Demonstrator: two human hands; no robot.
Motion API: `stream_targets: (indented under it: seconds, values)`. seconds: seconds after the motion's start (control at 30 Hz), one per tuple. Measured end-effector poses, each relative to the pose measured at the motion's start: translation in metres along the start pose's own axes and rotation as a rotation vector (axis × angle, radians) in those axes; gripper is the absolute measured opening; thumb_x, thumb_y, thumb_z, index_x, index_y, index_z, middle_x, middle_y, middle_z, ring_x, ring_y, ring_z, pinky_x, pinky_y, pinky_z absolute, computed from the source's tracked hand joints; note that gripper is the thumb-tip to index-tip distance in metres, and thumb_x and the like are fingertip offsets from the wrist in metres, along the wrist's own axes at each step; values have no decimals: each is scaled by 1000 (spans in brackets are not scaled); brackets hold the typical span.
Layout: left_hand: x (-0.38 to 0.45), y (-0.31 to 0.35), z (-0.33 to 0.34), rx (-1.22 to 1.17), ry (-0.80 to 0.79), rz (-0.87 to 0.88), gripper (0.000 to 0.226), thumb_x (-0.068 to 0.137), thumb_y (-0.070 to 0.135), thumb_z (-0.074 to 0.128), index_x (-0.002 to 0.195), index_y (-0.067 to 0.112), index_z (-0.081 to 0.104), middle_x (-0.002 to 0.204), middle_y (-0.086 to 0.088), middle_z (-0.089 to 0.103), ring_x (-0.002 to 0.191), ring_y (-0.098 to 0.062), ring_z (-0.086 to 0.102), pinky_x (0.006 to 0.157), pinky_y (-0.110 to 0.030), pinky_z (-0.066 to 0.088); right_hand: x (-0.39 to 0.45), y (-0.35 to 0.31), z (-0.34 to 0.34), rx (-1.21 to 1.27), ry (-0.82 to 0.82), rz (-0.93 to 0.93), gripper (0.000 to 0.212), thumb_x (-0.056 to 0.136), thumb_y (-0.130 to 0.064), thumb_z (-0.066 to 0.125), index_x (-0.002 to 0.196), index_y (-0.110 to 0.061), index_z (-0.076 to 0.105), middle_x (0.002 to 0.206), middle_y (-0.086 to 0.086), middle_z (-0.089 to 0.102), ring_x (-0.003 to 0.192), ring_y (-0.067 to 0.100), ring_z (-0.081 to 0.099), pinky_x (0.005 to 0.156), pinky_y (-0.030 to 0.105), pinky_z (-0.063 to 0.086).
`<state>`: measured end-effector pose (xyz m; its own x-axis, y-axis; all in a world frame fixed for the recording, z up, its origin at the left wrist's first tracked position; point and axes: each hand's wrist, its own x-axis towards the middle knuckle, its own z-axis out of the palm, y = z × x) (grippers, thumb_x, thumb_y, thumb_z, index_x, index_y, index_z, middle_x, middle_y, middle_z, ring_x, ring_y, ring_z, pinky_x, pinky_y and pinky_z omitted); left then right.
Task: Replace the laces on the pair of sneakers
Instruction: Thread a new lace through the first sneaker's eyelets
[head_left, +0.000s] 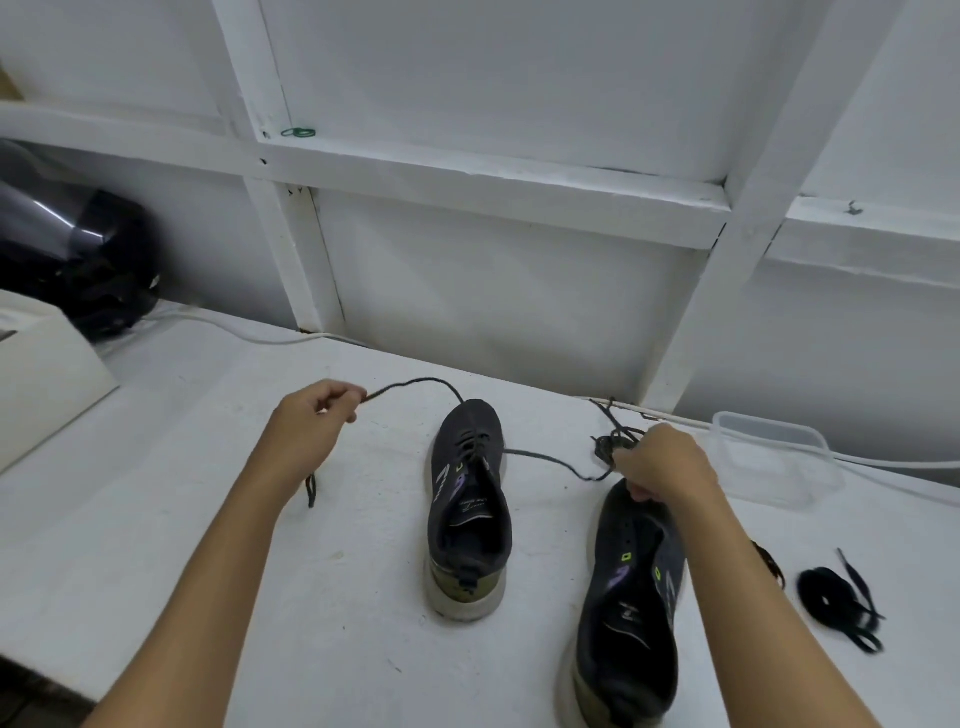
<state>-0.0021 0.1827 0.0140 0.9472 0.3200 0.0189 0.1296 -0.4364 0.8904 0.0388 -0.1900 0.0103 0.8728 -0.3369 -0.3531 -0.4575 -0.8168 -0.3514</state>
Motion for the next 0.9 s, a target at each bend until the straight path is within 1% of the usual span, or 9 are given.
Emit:
stream_targets:
  seconds: [0.1, 0.2, 0.3, 0.4, 0.43, 0.5, 0.57, 0.77, 0.9]
  values:
    - [-6, -7, 4, 40, -38, -38, 16, 97, 36, 59, 88, 39, 72, 79, 16, 69, 79, -9, 58, 68, -26, 44, -6, -6, 3, -232, 49, -74, 27, 87, -41, 66, 90, -16, 60, 91, 1, 67, 83, 25, 59, 62, 28, 39]
    - [-9, -1, 9, 50, -93, -15, 16, 97, 37, 60, 88, 38, 73, 81, 22, 69, 79, -6, 58, 70, -25, 44, -13, -37, 0, -25, 97, -373, 26, 92, -38, 67, 112, -22, 69, 109, -1, 70, 99, 24, 63, 76, 30, 43]
    - [-12, 12, 15, 30, -159, 58, 14, 96, 39, 62, 90, 41, 74, 84, 18, 70, 76, 0, 59, 72, -25, 46, -38, -75, 1, 235, -62, -742, 44, 96, -36, 66, 139, -36, 57, 131, -13, 63, 100, 9, 62, 87, 26, 42]
    - [-15, 28, 20, -6, -236, 132, 12, 95, 41, 63, 93, 42, 74, 85, 14, 71, 75, 1, 60, 71, -26, 46, -53, -107, 6, 180, -94, -976, 56, 95, -36, 69, 147, -40, 48, 146, -16, 53, 126, 5, 50, 101, 24, 37]
    - [-15, 32, 21, -15, -250, 150, 11, 95, 42, 63, 93, 42, 74, 85, 14, 71, 76, 2, 61, 71, -25, 45, -53, -114, 7, 146, -80, -1005, 47, 95, -35, 69, 140, -39, 57, 139, -17, 58, 123, 4, 52, 100, 25, 40]
    - [-16, 38, 21, -33, -255, 169, 11, 94, 42, 64, 92, 41, 75, 84, 14, 71, 75, 5, 59, 71, -24, 44, -53, -124, 8, 99, -96, -954, 15, 96, -33, 66, 109, -37, 72, 100, -21, 67, 93, 0, 59, 82, 29, 45]
    - [-16, 38, 19, -27, -254, 165, 11, 94, 42, 64, 92, 41, 75, 85, 14, 72, 72, 3, 56, 71, -25, 45, -49, -126, 8, 44, -65, -892, 15, 98, -28, 60, 89, -36, 68, 78, -20, 61, 80, 6, 59, 71, 29, 41]
    - [-17, 16, 11, 218, -254, 89, 16, 96, 39, 61, 86, 37, 74, 81, 21, 69, 63, -2, 51, 60, -24, 43, -16, -98, -9, -32, 217, -542, 23, 96, -16, 58, 113, -26, 70, 120, 0, 67, 113, 27, 60, 80, 32, 45]
    - [-19, 21, 27, 153, -262, 120, 15, 96, 37, 62, 87, 34, 74, 81, 19, 69, 59, 2, 49, 59, -22, 40, -27, -94, -2, -76, 43, -822, 49, 95, -33, 68, 143, -32, 55, 150, -4, 50, 138, 24, 42, 109, 40, 41]
